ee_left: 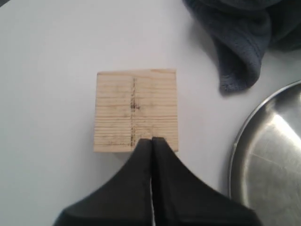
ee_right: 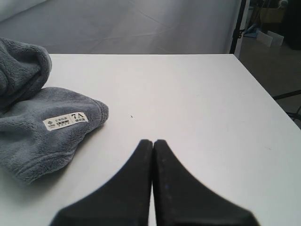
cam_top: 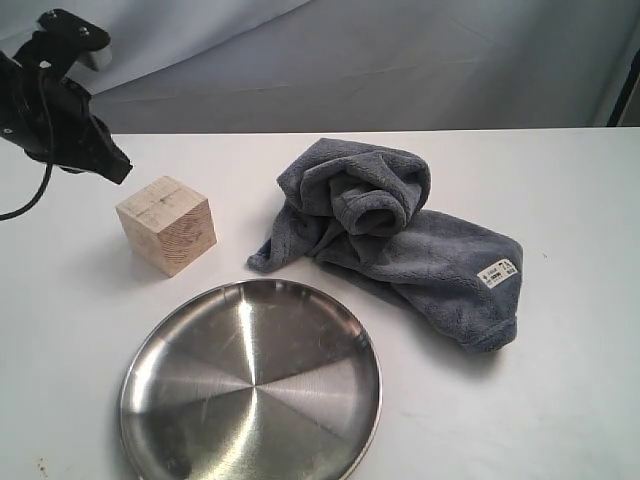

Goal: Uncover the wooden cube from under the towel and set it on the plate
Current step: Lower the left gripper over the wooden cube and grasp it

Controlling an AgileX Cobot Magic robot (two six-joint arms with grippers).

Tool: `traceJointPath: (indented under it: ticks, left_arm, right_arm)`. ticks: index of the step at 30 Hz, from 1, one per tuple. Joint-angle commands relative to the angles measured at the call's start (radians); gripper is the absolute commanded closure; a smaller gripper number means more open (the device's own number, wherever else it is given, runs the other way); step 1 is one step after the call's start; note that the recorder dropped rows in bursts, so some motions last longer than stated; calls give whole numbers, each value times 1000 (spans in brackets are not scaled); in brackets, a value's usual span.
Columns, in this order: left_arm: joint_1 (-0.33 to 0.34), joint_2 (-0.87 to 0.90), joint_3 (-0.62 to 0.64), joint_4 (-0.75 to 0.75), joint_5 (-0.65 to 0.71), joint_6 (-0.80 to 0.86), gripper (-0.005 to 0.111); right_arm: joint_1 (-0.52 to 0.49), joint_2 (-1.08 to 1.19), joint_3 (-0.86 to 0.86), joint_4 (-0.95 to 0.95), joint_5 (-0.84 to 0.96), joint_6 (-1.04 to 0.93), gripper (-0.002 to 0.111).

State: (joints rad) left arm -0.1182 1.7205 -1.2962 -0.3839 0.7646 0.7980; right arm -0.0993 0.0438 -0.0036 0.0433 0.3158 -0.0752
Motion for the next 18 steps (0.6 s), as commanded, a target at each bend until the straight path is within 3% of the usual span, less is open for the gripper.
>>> traceJointPath:
  ticks: [1, 4, 5, 7, 9, 18]
  left_arm:
    - [9, -8, 5, -96, -1, 92, 99]
    - [9, 14, 5, -96, 22, 129, 70]
    - [9, 25, 5, -96, 22, 125, 55]
    - [9, 65, 5, -100, 20, 83, 12]
    - [9, 94, 5, -100, -16, 55, 3]
    - [9, 205, 0, -100, -123, 118, 2]
  right_arm:
    - [1, -6, 4, 0, -4, 4, 108]
    - [1, -6, 4, 0, -4, 4, 108]
    - [1, -6, 4, 0, -4, 4, 108]
    - [1, -6, 4, 0, -4, 4, 108]
    - [1, -6, 4, 0, -4, 4, 108]
    - [1, -6, 4, 0, -4, 4, 108]
